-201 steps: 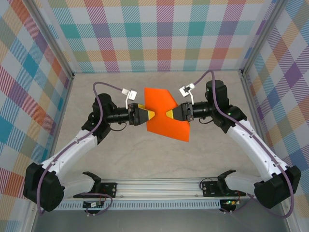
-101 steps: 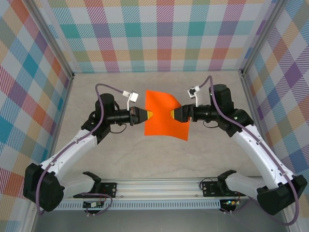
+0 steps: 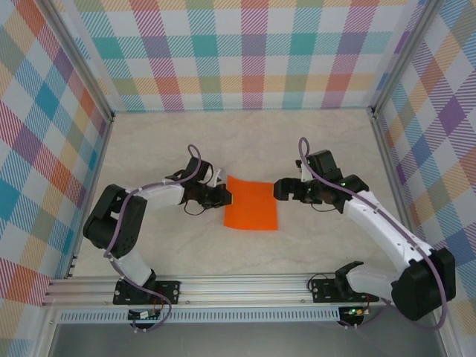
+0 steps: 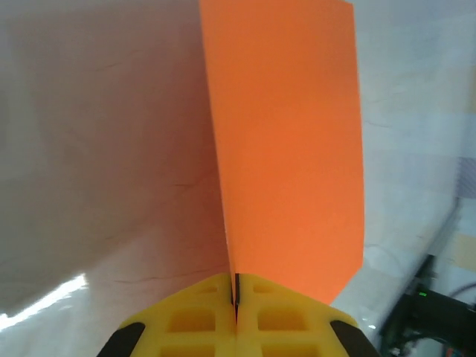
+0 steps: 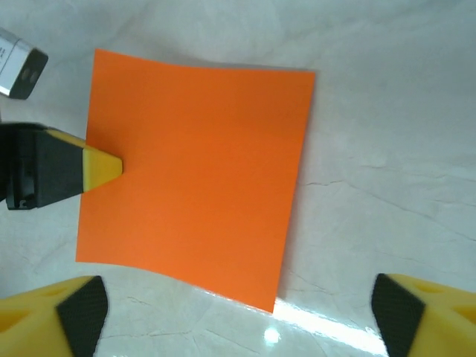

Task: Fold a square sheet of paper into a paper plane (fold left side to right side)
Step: Place a square sheet of paper at the center of the table, then first fold in half a square sheet of paper at the center of the table.

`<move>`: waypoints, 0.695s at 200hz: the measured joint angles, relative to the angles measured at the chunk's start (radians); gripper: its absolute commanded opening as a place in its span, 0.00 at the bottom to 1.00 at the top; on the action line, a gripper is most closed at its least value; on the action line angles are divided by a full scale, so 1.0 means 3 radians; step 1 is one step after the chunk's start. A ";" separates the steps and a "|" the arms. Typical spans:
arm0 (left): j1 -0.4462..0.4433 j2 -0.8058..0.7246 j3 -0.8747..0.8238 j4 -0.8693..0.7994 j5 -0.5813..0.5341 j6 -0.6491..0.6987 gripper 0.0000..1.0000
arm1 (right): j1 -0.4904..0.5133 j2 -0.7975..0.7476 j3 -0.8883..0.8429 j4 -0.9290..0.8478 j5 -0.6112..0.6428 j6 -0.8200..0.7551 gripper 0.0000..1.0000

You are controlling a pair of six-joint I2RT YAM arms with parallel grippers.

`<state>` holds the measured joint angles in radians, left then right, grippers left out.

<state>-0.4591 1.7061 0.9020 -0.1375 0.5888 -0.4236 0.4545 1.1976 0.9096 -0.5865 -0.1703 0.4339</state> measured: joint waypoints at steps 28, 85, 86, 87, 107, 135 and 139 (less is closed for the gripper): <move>0.0020 0.0020 0.0136 -0.0168 -0.0177 0.0154 0.00 | 0.0008 0.0483 -0.0179 0.0529 -0.0367 0.0267 0.36; 0.0032 0.0020 0.0261 -0.0326 -0.0264 0.0287 0.00 | 0.0038 0.1488 -0.0065 0.1175 -0.0618 0.0520 0.17; 0.0032 0.0020 0.0261 -0.0326 -0.0266 0.0290 0.00 | 0.0038 0.1511 -0.0055 0.1183 -0.0617 0.0525 0.17; 0.0032 0.0020 0.0261 -0.0328 -0.0267 0.0292 0.00 | 0.0038 0.1525 -0.0051 0.1189 -0.0618 0.0524 0.17; 0.0033 0.0020 0.0262 -0.0337 -0.0276 0.0319 0.01 | 0.0038 0.1793 0.0074 0.1250 -0.0626 0.0524 0.16; 0.0033 0.0020 0.0276 -0.0347 -0.0257 0.0333 0.13 | 0.0057 0.2045 0.0177 0.1251 -0.0584 0.0521 0.15; 0.0033 0.0020 0.0278 -0.0347 -0.0247 0.0332 0.16 | 0.0062 0.2068 0.0187 0.1242 -0.0580 0.0521 0.15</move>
<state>-0.4492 1.7123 0.9855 -0.2417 0.5148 -0.3241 0.4732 1.8179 0.9657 -0.2138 -0.3443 0.5903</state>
